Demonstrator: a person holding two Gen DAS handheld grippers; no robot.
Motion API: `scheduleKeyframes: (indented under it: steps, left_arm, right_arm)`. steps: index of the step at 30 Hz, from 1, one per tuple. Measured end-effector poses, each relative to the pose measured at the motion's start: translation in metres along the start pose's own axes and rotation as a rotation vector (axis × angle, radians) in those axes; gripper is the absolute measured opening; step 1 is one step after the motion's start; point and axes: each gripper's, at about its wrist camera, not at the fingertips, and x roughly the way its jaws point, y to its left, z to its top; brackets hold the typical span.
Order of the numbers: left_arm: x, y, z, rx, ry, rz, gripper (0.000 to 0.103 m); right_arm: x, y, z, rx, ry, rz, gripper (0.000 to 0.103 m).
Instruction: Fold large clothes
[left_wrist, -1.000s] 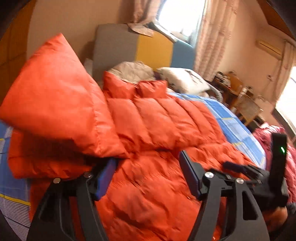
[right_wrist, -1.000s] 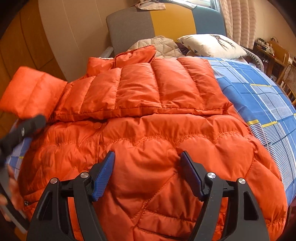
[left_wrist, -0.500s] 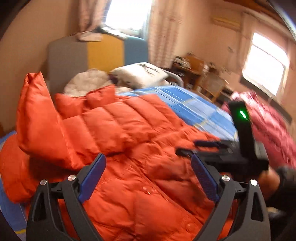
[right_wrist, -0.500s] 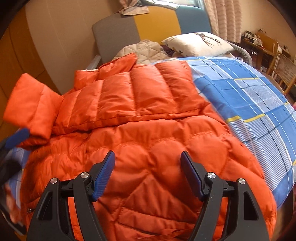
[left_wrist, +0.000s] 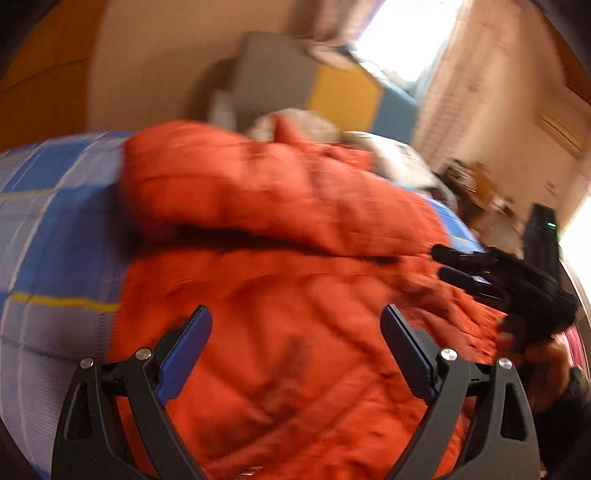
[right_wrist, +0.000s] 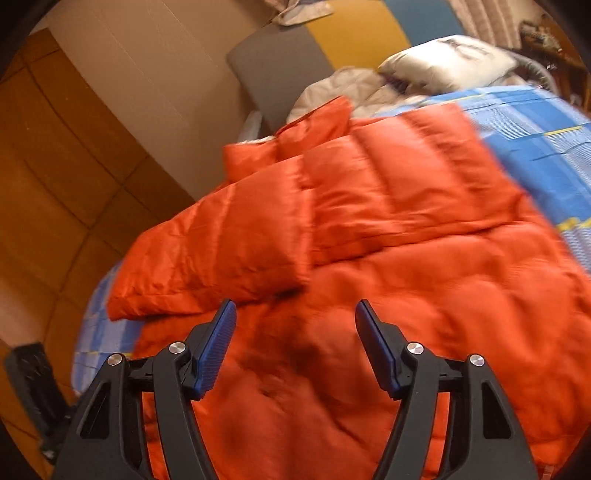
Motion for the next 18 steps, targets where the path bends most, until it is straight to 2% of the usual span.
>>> scheduleKeyframes:
  steps: [1, 3, 5, 6, 8, 12, 18]
  left_arm:
    - [0.0, 0.006, 0.0, -0.024, -0.003, 0.025, 0.091]
    - [0.003, 0.013, 0.002, -0.058, -0.004, 0.055, 0.091]
    - [0.008, 0.014, 0.005, -0.062, 0.0, 0.109, 0.091]
    - [0.011, 0.015, 0.006, -0.065, 0.007, 0.133, 0.091]
    - [0.017, 0.015, 0.01, -0.071, 0.015, 0.189, 0.09]
    - [0.027, 0.016, 0.021, -0.08, 0.01, 0.257, 0.09]
    - [0.026, 0.023, 0.027, -0.097, 0.009, 0.311, 0.089]
  right_arm:
    - [0.009, 0.005, 0.003, 0.006, 0.008, 0.002, 0.056]
    - [0.023, 0.01, 0.011, 0.016, 0.022, -0.004, 0.051]
    - [0.032, 0.017, 0.019, -0.003, 0.023, -0.034, 0.032]
    - [0.031, 0.019, 0.023, -0.012, 0.009, -0.045, 0.01]
    - [0.016, 0.019, 0.031, -0.027, -0.054, -0.05, 0.006]
    - [-0.011, 0.003, 0.047, -0.051, -0.155, -0.151, 0.004]
    - [-0.014, -0.049, 0.063, -0.01, -0.161, -0.334, 0.003]
